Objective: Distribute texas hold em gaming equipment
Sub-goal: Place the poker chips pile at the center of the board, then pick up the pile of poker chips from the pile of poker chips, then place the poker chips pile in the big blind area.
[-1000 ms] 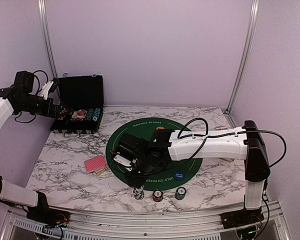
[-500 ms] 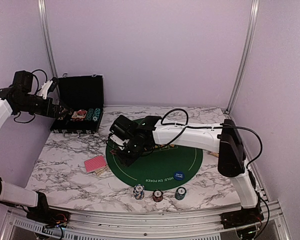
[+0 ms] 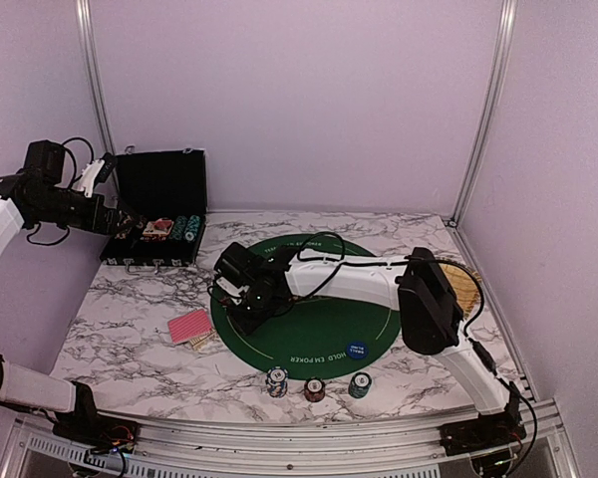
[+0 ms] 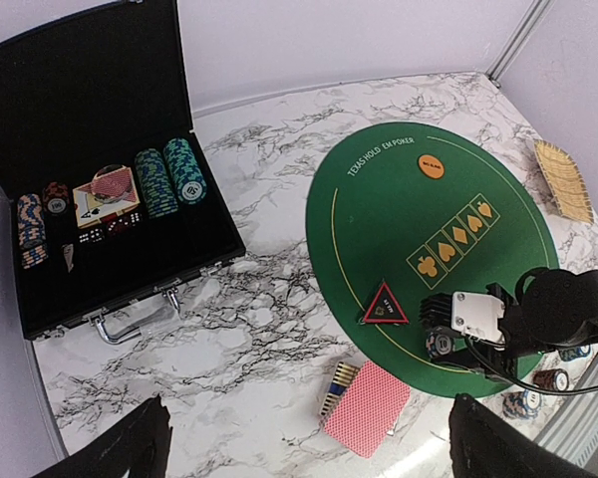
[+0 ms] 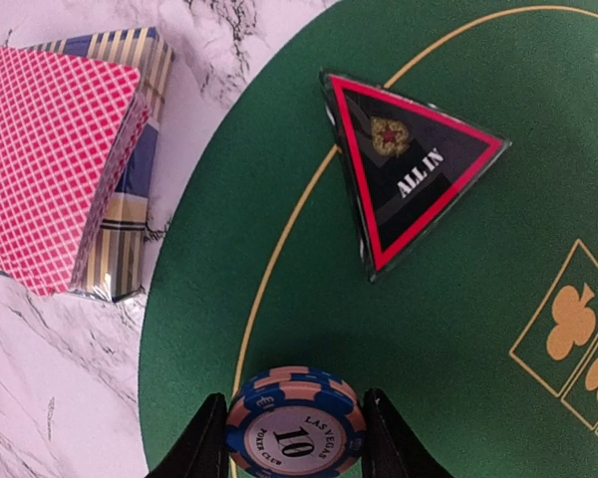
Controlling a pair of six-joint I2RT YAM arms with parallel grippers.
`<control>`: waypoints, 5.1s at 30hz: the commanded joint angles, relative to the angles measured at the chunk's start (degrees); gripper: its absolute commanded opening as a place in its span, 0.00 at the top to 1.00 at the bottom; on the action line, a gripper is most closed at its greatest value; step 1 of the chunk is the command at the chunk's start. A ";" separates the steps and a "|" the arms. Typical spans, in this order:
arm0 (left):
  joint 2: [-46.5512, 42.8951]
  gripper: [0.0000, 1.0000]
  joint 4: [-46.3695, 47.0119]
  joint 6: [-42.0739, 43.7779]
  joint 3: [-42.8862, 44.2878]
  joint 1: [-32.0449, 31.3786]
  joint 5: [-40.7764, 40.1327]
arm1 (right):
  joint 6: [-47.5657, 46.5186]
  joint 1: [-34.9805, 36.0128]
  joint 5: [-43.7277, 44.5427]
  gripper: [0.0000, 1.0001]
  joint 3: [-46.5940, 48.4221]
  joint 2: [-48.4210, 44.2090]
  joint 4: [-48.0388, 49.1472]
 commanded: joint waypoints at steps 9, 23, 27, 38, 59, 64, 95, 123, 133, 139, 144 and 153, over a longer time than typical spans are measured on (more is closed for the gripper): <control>0.02 0.01 -1.14 1.18 -0.29 0.22 1.40 | 1.31 -2.15 -1.68 0.53 3.43 2.93 3.00; 0.14 0.01 -1.13 1.27 -0.15 0.21 1.53 | 1.28 -2.43 1.52 0.26 2.64 -3.75 0.93; 0.06 0.01 -1.15 1.39 -0.12 0.16 1.51 | 1.33 -1.89 0.87 0.19 -4.79 -11.21 1.53; 0.18 0.01 -1.17 1.30 -0.01 0.16 1.84 | 1.49 4.87 -1.32 0.01 -25.35 -26.47 -0.87; 0.03 0.01 -1.74 0.60 1.00 0.10 1.73 | 1.31 9.24 -2.20 0.03 -30.94 -25.09 1.13; 0.32 0.01 -1.76 0.58 1.07 -0.09 1.75 | 1.37 9.61 -2.24 0.07 -32.01 -24.67 1.64; 0.19 0.01 -1.94 0.68 1.91 -0.30 1.29 | 2.34 9.98 -4.49 0.37 -35.45 -24.48 4.14; 0.79 0.01 -2.37 0.68 3.35 -0.39 1.04 | 2.81 9.98 -4.45 0.82 -32.16 -27.24 1.98; 1.23 0.01 -2.46 0.76 4.38 -0.49 0.94 | 3.89 9.63 -4.14 0.87 -28.35 -28.73 0.16; 1.24 0.01 -2.48 0.76 4.43 -0.48 1.02 | 3.68 3.59 -0.20 0.86 -27.69 -29.03 -0.77; 1.25 0.01 -2.44 0.59 4.48 -0.56 1.35 | 2.42 -3.51 3.48 0.85 -28.04 -28.02 0.63; 0.99 0.01 -2.48 0.59 4.23 -0.58 1.30 | 0.43 -16.46 6.39 0.85 -26.82 -23.19 5.58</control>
